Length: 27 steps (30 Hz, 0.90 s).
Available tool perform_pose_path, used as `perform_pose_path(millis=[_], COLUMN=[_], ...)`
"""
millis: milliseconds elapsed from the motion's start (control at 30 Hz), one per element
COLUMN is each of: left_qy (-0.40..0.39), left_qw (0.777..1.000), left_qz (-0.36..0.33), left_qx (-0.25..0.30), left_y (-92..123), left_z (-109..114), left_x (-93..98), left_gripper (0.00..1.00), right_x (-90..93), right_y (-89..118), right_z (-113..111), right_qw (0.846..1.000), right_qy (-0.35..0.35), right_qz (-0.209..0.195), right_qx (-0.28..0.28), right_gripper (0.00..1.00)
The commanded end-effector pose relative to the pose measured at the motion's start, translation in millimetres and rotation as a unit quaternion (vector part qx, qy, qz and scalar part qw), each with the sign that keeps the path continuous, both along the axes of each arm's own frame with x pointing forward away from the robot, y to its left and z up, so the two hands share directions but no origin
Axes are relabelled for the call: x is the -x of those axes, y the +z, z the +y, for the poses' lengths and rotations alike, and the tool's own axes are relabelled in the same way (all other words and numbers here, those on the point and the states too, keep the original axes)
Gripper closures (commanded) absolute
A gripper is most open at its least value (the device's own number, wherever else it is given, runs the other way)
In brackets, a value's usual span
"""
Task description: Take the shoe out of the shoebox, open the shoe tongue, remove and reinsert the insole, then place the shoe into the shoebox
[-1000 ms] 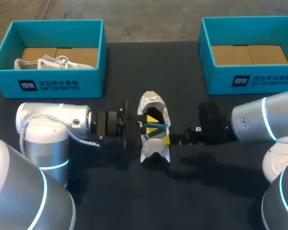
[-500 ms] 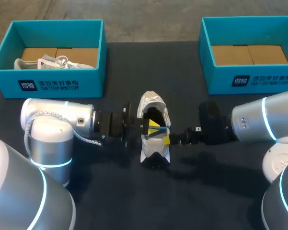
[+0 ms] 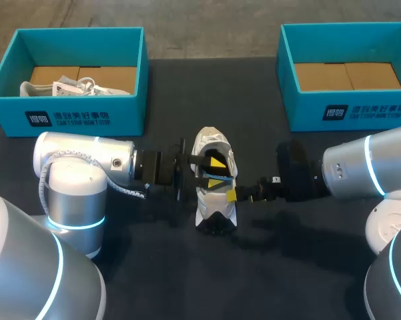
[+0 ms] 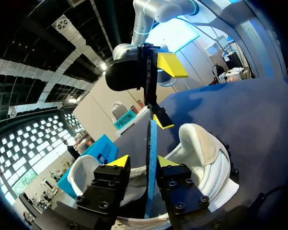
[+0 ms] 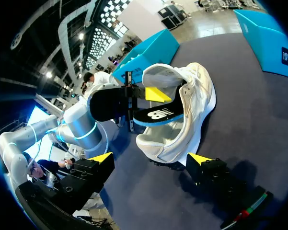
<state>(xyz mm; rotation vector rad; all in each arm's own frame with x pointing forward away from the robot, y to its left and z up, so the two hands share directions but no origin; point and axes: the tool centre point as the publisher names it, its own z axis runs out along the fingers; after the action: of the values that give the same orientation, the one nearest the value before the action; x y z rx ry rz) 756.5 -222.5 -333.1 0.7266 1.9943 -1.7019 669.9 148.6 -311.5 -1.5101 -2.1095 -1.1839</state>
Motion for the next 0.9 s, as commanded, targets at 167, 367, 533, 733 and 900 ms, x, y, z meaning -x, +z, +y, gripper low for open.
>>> perform_pose_path(millis=[167,367,533,733,900], left_qy=[0.006,-0.007,-0.009,-0.018,-0.020], left_qw=[1.000,1.000,1.000,1.000,1.000], left_qz=[-0.010,-0.008,-0.003,-0.001,0.000], left_qx=[0.018,0.019,0.022,0.012,0.001], left_y=[19,20,13,1,-10], left_z=[8,4,-2,-6,-5], left_x=[10.2,16.0,16.3,11.7,6.1], left_gripper=[0.73,0.95,1.00,1.00,1.00], right_x=[0.3,0.3,0.3,0.3,0.3], right_y=[0,0,0,0,0], right_z=[4,4,4,4,4], right_qw=[1.000,1.000,1.000,1.000,1.000], right_qy=[-0.003,-0.003,-0.003,-0.003,-0.003], right_qz=[0.000,0.000,0.000,0.000,0.000], right_qx=[0.004,0.004,0.004,0.004,0.004], right_gripper=[0.00,0.00,0.00,0.00,0.00])
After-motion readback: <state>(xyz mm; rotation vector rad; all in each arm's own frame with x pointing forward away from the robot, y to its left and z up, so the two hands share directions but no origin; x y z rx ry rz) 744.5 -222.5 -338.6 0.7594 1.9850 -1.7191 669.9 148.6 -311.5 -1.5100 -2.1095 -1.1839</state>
